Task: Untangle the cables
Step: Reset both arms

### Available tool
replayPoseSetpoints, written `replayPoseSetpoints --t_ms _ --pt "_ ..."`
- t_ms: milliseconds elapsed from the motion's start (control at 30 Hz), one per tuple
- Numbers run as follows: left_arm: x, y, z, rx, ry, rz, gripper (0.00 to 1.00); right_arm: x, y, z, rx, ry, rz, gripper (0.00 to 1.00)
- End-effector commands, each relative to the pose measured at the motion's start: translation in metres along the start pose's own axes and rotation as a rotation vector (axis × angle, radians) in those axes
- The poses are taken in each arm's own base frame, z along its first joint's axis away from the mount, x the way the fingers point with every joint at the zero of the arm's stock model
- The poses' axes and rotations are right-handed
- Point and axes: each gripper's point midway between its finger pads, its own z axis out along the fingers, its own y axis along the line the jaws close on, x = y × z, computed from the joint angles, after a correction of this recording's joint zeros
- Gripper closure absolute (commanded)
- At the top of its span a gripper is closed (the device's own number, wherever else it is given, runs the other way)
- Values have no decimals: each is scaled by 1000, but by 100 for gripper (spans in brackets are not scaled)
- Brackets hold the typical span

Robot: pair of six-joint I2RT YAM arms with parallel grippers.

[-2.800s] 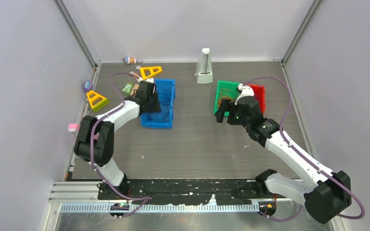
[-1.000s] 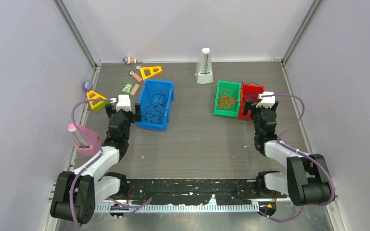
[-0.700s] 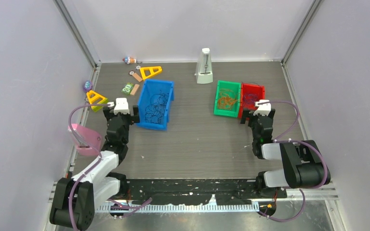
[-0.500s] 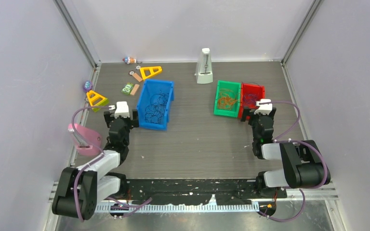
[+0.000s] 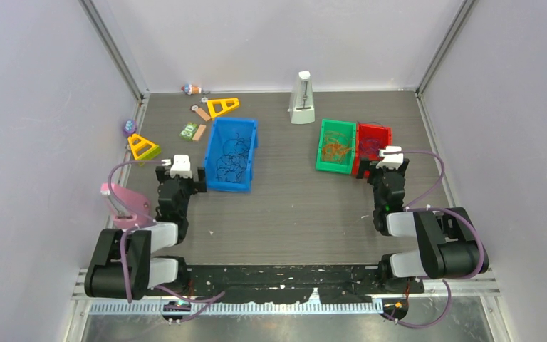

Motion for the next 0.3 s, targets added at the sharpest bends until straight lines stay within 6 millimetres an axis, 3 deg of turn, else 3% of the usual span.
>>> replayPoseSetpoints --t_ms 0,267 --pt "-40 0 8 10 -131 -13 0 -18 -3 3 15 -70 14 5" --pt "-42 -2 11 25 -131 -1 0 -18 -3 3 14 -69 14 5"
